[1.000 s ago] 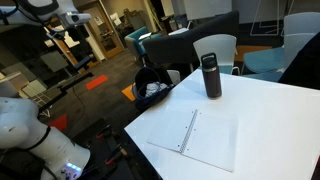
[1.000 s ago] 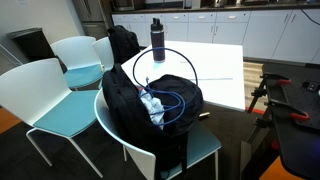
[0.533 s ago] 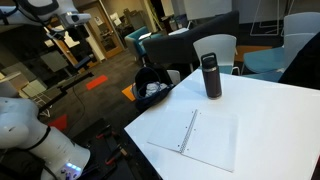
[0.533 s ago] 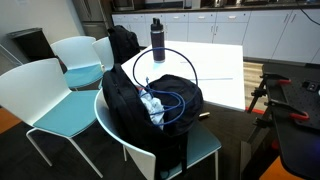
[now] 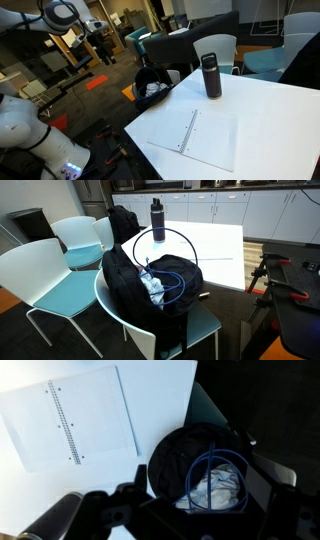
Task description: Pick the cable in the bag and put it on the table
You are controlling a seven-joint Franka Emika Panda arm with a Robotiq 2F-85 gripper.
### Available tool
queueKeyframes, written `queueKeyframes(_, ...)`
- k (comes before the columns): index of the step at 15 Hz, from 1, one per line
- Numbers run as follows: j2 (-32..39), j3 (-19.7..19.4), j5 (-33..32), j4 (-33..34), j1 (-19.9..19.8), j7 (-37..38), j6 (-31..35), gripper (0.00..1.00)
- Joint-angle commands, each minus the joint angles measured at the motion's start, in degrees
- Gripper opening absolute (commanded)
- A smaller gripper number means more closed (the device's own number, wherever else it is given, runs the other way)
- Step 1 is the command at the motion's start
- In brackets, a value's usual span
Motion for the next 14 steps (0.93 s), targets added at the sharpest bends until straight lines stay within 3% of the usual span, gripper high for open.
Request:
queueKeyframes(1,9.4,-3.6,-1.5,1.4,1.7,-11.2,9.8,1.0)
queueKeyframes(5,17.7,-7.9,5.2,1.8,1.9,-29.0,22.8,1.0)
queueKeyframes(8,24.2,-8.3,16.1,3.7,1.8,-43.2,27.9,1.0)
queueKeyframes(10,27.7,-6.8,25.8,5.7,0.7,-53.0,26.9,1.0)
queueKeyframes(12,29.6,-5.1,32.4,7.8,-0.5,-58.9,21.4,1.0)
queueKeyframes(13,29.7,-5.3,31.4,8.6,-0.8,-55.5,16.5,1.0)
queueKeyframes(14,28.8,-5.3,29.7,5.7,-0.3,-55.4,22.8,1.0)
